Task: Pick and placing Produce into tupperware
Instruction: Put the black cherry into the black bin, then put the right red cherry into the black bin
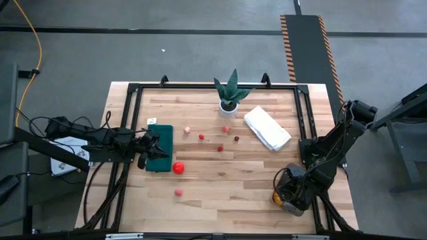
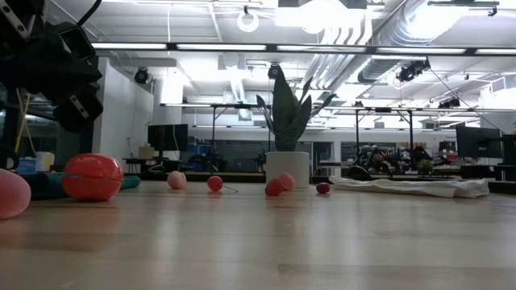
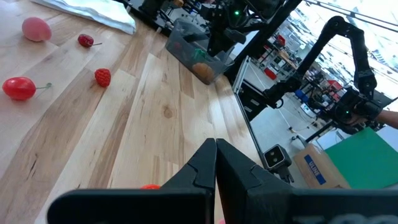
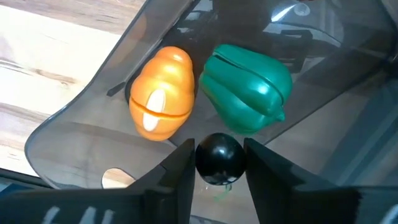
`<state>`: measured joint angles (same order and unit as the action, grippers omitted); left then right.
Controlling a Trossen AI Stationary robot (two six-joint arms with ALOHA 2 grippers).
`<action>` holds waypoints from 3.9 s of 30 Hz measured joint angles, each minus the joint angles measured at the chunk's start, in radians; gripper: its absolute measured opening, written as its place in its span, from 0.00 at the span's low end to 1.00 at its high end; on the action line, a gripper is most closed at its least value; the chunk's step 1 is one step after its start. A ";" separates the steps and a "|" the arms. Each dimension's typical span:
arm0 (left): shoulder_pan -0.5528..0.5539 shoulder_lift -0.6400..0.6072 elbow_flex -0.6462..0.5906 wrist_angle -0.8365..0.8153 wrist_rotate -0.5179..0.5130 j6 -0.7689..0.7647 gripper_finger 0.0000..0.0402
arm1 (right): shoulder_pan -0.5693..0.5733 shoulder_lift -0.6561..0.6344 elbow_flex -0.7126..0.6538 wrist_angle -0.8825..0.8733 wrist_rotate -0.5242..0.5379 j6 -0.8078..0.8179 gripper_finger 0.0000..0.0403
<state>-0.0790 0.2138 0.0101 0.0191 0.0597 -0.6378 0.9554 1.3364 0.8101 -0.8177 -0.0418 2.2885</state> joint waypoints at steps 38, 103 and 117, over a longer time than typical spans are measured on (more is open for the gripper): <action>0.000 0.000 0.000 0.000 0.000 0.000 0.00 | 0.000 -0.010 0.142 -0.120 -0.038 -0.046 0.35; 0.000 0.000 0.000 -0.005 -0.027 -0.048 0.00 | -0.217 -0.383 0.374 -0.754 0.101 -0.290 0.35; 0.000 0.000 0.000 -0.005 -0.027 -0.027 0.00 | -0.617 -0.351 0.374 -0.753 0.006 -0.717 0.35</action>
<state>-0.0790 0.2138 0.0101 0.0139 0.0326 -0.6650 0.3384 0.9853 1.1839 -1.5707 -0.0361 1.5711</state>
